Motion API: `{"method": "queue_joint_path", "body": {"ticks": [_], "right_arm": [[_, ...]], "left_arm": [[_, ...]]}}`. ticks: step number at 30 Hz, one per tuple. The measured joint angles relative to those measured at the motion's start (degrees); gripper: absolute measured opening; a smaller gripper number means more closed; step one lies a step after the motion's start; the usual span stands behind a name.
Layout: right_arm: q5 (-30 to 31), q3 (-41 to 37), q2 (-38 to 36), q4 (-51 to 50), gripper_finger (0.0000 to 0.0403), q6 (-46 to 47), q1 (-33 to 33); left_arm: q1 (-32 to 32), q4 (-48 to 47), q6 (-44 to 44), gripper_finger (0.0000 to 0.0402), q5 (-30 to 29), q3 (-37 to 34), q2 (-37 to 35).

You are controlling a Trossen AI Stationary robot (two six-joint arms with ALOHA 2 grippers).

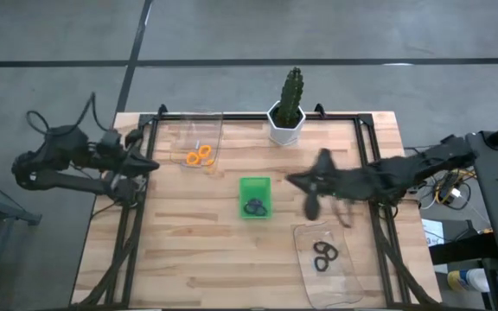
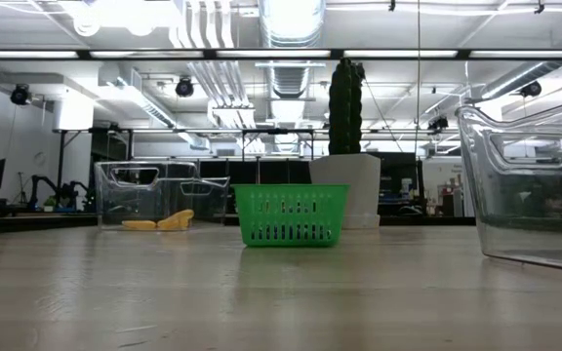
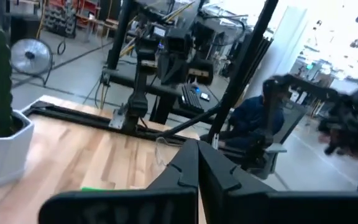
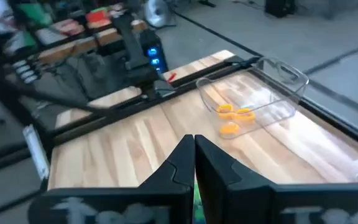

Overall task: Sort spring keychains
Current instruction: Return to Home Position

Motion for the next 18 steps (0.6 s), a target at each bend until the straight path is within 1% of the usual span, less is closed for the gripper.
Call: {"method": "queue_joint_path", "body": {"ticks": [4, 8, 10, 11, 13, 15, 18], "right_arm": [[-0.98, -6.17, -8.52, -2.01, 0.0008, -3.68, 2.08], [-1.18, -13.61, -15.25, -2.15, 0.0008, -5.11, 2.79], [-1.21, -17.65, -18.21, -0.81, 0.0008, -7.36, 2.80], [-1.13, -20.08, -19.67, 1.05, 0.0008, -9.27, 2.78], [-1.14, -25.02, -22.56, 7.00, 0.0008, -13.20, 2.72], [-1.97, -29.91, -25.95, 12.67, 0.0008, -15.03, 2.64], [-4.86, -36.83, -31.61, 16.86, 0.0008, -15.39, 2.45]], "left_arm": [[0.00, -1.46, 1.46, 0.0000, -0.24, -2.81, -2.52], [0.00, -1.30, 1.81, 0.0000, -0.48, -6.29, -3.97], [0.00, 0.00, 5.12, 0.0000, -0.48, -8.78, -4.43], [0.00, 2.31, 7.66, 0.0000, -0.28, -10.27, -4.57], [0.00, 9.03, 11.74, 0.0000, 2.07, -13.43, -5.47], [-0.06, 16.94, 12.99, 0.0000, 4.69, -16.94, -6.13], [0.00, 23.97, 11.80, 0.0000, 5.00, -21.40, -6.94]]}}
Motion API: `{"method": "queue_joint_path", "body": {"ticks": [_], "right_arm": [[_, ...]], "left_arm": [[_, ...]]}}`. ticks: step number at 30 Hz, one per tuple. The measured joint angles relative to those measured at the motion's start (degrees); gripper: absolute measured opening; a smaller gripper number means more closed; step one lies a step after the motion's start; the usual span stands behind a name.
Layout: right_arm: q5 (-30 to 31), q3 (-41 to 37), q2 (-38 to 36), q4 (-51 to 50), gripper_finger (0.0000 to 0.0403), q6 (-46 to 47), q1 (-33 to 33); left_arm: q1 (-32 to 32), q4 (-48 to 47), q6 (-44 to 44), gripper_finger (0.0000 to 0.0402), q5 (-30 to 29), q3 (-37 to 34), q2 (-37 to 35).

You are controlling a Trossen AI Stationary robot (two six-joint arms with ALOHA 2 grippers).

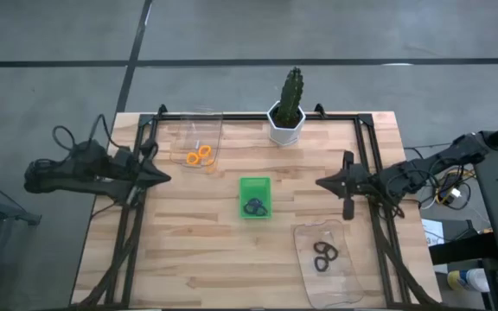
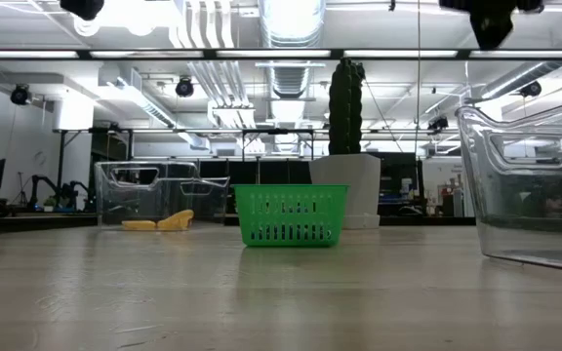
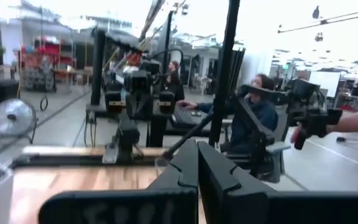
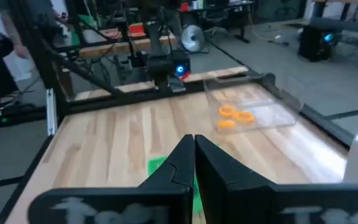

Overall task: Sort spring keychains
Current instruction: Return to Home Position

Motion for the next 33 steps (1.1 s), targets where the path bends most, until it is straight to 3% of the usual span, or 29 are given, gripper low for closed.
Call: {"method": "queue_joint_path", "body": {"ticks": [5, 13, 19, 28, 33], "right_arm": [[-4.52, -10.00, -9.20, 6.97, 0.0009, -2.77, 0.03], [-4.90, -19.25, -24.40, 6.96, 0.0009, -6.13, -0.06], [-6.10, -25.64, -36.66, 6.41, 0.0009, -8.16, -0.04], [-9.02, -31.19, -37.02, 7.62, 0.0009, -7.24, -0.26], [-10.89, -31.61, -37.04, 8.83, 0.0009, -10.89, -0.22]], "left_arm": [[0.00, 6.98, -2.65, 0.0000, -0.11, -6.77, -0.97], [0.02, 11.19, -2.83, 0.0000, -0.13, -15.19, -1.74], [0.02, 25.51, -1.39, 0.0000, 0.05, -23.68, -3.01], [0.28, 30.93, -2.67, 0.0000, 0.18, -30.46, -7.58], [0.33, 27.80, -1.93, 0.0000, -0.56, -32.22, -10.96]]}}
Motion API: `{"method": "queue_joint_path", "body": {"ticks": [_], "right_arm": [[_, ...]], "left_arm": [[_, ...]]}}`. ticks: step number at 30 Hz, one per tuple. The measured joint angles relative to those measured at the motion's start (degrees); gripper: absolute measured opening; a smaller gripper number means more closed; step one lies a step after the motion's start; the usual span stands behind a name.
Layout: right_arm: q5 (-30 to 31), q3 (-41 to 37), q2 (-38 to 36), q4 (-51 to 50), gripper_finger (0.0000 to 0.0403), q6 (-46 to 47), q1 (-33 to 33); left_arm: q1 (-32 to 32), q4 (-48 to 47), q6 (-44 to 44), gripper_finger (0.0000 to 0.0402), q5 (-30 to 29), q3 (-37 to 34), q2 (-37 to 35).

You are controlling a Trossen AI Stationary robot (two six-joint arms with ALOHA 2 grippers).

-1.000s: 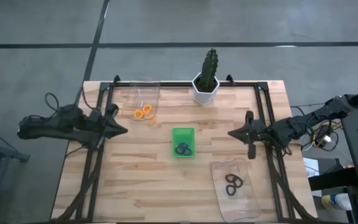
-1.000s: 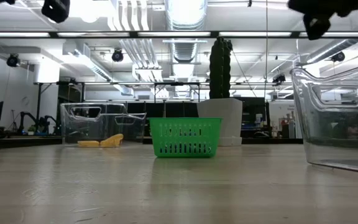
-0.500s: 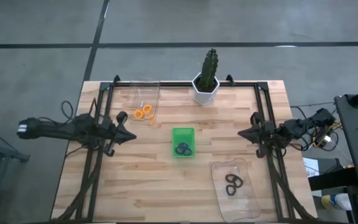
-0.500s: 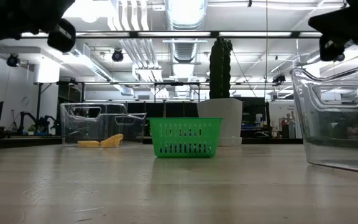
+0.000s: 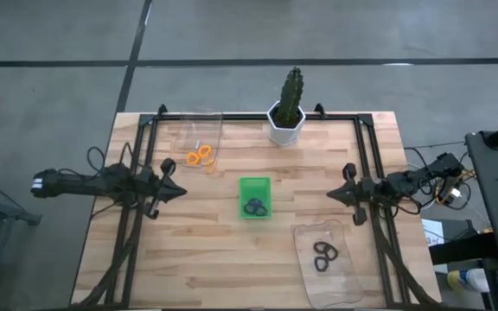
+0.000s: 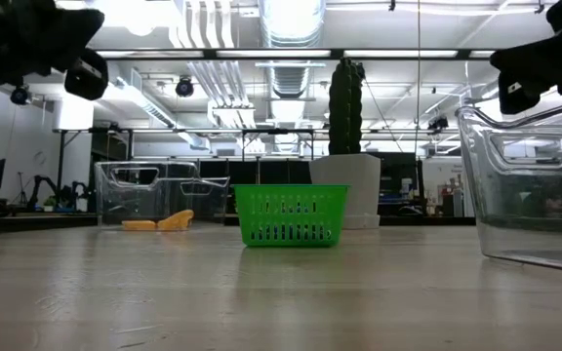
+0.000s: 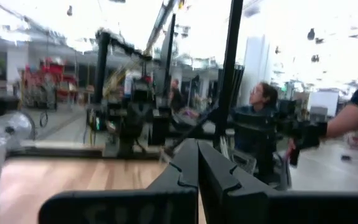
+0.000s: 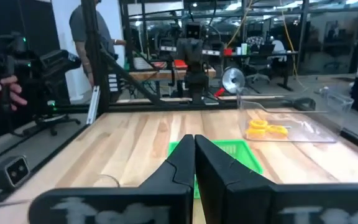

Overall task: Sort spring keychains
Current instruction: Return to Home Position

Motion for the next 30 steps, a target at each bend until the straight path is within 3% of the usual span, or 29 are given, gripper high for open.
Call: {"method": "queue_joint_path", "body": {"ticks": [30], "right_arm": [[0.85, 0.00, 3.15, -0.28, 0.0009, -0.65, 0.00]], "left_arm": [[0.07, -2.94, 3.02, 0.0000, -1.88, -0.11, -1.08]]}}
